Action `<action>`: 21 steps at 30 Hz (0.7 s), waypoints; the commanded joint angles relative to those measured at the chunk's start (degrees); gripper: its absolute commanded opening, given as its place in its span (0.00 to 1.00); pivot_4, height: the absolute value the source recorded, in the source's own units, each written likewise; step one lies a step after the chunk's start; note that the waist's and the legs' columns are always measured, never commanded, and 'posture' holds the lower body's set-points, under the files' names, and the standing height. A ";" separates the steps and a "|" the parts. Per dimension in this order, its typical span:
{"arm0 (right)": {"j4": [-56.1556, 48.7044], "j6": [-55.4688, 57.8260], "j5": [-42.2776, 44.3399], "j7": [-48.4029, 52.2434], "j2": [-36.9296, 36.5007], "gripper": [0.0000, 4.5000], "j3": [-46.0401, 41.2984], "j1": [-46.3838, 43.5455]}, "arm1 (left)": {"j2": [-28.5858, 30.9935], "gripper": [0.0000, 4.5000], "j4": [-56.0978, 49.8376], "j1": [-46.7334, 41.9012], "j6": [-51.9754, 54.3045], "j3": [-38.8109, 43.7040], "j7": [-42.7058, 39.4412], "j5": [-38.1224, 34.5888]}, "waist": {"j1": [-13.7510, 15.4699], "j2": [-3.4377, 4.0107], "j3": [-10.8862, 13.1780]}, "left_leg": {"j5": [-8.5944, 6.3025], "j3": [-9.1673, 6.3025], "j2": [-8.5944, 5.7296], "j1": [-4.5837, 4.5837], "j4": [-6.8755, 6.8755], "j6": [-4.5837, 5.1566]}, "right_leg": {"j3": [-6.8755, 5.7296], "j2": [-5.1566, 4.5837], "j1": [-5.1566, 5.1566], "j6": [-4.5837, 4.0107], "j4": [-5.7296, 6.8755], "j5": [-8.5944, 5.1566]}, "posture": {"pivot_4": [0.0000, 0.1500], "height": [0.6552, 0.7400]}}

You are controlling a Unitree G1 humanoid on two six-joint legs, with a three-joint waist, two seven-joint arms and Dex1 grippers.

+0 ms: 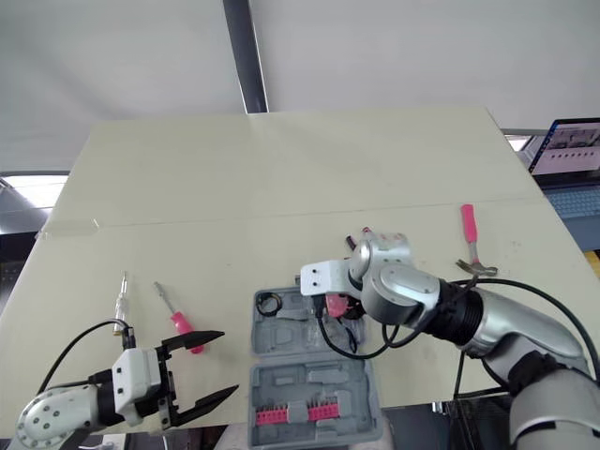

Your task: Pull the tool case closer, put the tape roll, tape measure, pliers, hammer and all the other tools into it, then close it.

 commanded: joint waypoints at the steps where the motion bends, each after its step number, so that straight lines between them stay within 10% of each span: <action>1: -0.22 -0.60 -0.29 -0.96 0.18 0.66 0.11 -0.86 | -0.24 1.00 -1.88 0.26 -0.58 -0.34 0.22 -0.12 | 0.02 0.00 0.00 | 0.00 0.00 0.00 0.00 0.00 0.00 | 0.00 0.00 0.00 0.00 0.00 0.00 | 1.00 1.00; 9: 0.53 -1.57 -0.45 -1.37 0.46 0.66 0.48 -0.81 | -0.29 1.00 -2.29 0.89 -0.67 -0.35 0.31 -0.04 | -0.10 0.00 0.00 | 0.00 0.01 0.00 0.00 0.00 0.00 | 0.00 0.00 -0.01 0.00 0.00 0.00 | 1.00 1.00; 13: 0.96 -2.06 -0.45 -1.38 0.93 0.99 0.52 -0.86 | -0.34 1.00 -2.33 0.85 -0.55 -0.64 0.39 0.02 | -0.09 0.00 0.00 | 0.00 0.01 0.00 0.00 0.00 0.00 | 0.00 0.00 -0.01 0.00 0.00 0.00 | 1.00 1.00; 21: -5.03 -0.98 1.40 1.30 -3.96 0.99 -4.06 -2.08 | -0.48 1.00 -2.67 1.10 -1.11 -1.53 0.92 0.66 | 0.05 0.01 0.01 | 0.00 0.00 0.00 0.00 0.00 0.00 | 0.00 0.00 -0.01 0.00 -0.01 0.00 | 1.00 1.00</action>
